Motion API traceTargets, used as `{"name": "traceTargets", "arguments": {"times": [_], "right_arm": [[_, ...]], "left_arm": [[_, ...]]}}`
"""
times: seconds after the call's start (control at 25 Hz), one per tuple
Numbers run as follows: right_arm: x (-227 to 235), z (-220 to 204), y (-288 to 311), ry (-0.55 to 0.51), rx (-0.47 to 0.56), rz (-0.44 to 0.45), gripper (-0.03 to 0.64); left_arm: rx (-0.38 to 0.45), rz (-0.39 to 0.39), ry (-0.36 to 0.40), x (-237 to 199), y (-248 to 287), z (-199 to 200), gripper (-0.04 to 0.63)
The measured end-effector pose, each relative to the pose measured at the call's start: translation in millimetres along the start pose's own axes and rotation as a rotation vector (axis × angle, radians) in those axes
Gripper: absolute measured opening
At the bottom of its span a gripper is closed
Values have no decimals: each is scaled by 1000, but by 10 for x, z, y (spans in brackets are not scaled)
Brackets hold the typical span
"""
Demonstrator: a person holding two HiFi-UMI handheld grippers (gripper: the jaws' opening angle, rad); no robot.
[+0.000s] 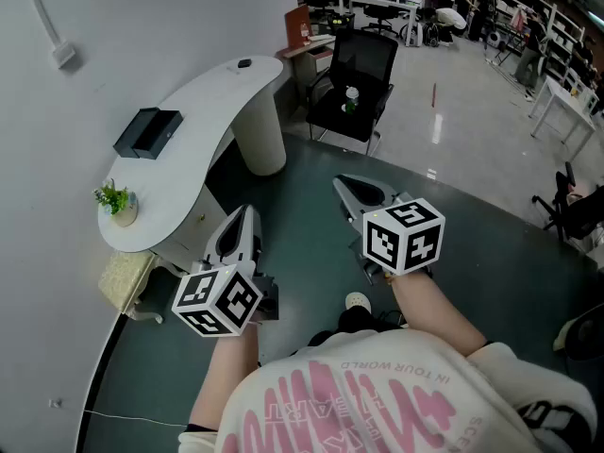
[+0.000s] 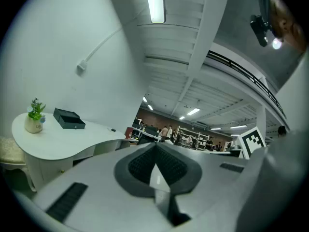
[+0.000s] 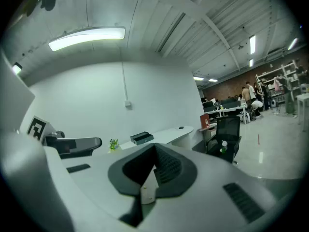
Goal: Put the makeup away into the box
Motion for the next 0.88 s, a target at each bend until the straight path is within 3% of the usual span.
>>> {"name": "traceTargets", "arguments": {"times": [0.24,0.44,0.68,0.88], "right_arm": [[145,-83,275,-21,-38,-4,-3],[378,-77,667,67,-47,33,-2],[814,161,1211,75,-60,66,-3],[1217,464,1655,68,-50,110,-2]], "left_arm": [[-14,22,-29,-176,203,-117,2],[7,47,-74,-406,517,-113,2],[6,131,-33,-604,1102,23,2],[41,116,-29,-625,1671,169,0]]}}
Point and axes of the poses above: the fingertips, and each gripper's own axes: y forward along the fingers, x to its right, z out of its top, the point moved 5 cm from there along -y, backward along the fingers
